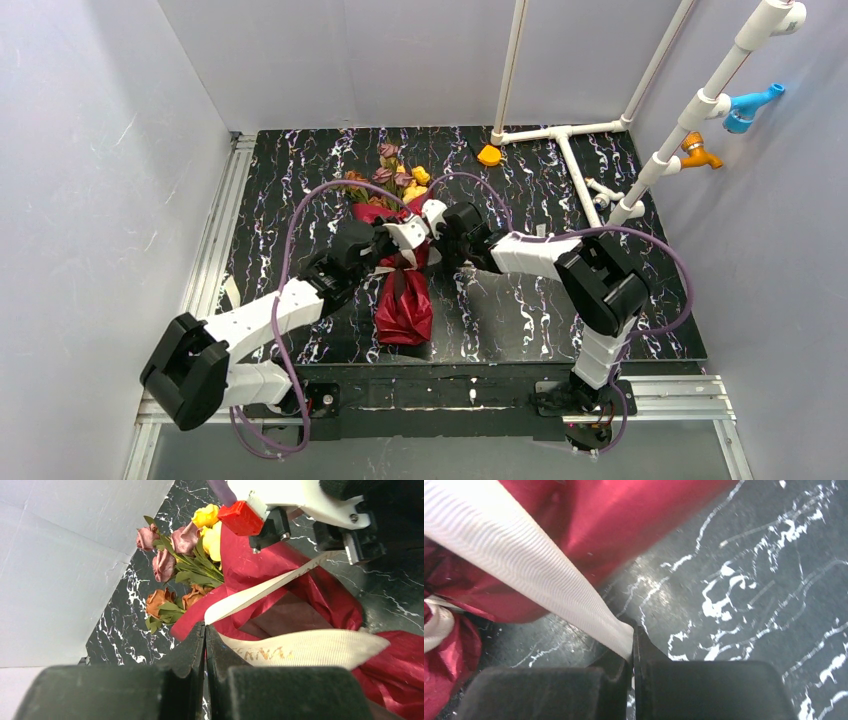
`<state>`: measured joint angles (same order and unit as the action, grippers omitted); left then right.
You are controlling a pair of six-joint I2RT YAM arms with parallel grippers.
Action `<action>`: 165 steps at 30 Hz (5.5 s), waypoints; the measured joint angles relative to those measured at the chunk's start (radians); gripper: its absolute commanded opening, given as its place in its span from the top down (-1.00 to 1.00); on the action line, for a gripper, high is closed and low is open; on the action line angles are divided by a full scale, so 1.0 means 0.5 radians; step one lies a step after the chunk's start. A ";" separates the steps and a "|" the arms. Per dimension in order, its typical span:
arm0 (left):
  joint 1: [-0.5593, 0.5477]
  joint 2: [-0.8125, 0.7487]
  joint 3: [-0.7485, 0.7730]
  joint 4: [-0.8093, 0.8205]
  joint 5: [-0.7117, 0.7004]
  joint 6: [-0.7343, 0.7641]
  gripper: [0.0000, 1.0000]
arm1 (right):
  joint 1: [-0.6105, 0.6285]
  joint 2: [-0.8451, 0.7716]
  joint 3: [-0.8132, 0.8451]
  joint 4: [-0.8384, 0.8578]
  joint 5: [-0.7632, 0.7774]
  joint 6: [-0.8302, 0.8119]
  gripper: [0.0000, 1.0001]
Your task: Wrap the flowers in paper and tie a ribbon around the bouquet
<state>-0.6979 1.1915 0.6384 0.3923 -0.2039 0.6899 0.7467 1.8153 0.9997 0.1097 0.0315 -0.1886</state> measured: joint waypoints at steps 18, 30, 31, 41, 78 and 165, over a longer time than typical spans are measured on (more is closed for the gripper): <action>-0.022 0.601 0.420 0.157 -0.428 0.047 1.00 | 0.002 -0.496 0.163 -0.799 -0.059 0.557 0.97; 0.005 0.697 0.231 0.534 -1.048 -0.171 0.73 | 0.284 -0.193 0.172 -0.594 -0.282 0.996 0.94; 0.027 0.681 0.213 0.546 -1.100 -0.204 0.55 | 0.319 -0.184 0.172 -0.611 -0.294 0.955 0.88; 0.165 0.717 0.085 0.578 -1.439 -0.393 -0.22 | 0.471 -0.053 0.225 -0.805 -0.393 0.871 0.11; 0.415 -0.160 0.215 -1.629 -0.042 -2.095 0.01 | 0.410 -0.622 0.455 -1.077 0.174 1.067 -0.62; 1.007 -0.006 0.603 -1.855 -0.472 -2.525 -0.96 | 0.182 -0.699 0.314 -1.173 0.063 1.070 -0.64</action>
<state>-0.1944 1.1885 0.9401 -0.5354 -0.4400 -0.5728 0.8379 1.4658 1.1564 -0.4767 0.0631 0.3462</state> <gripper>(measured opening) 0.981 0.818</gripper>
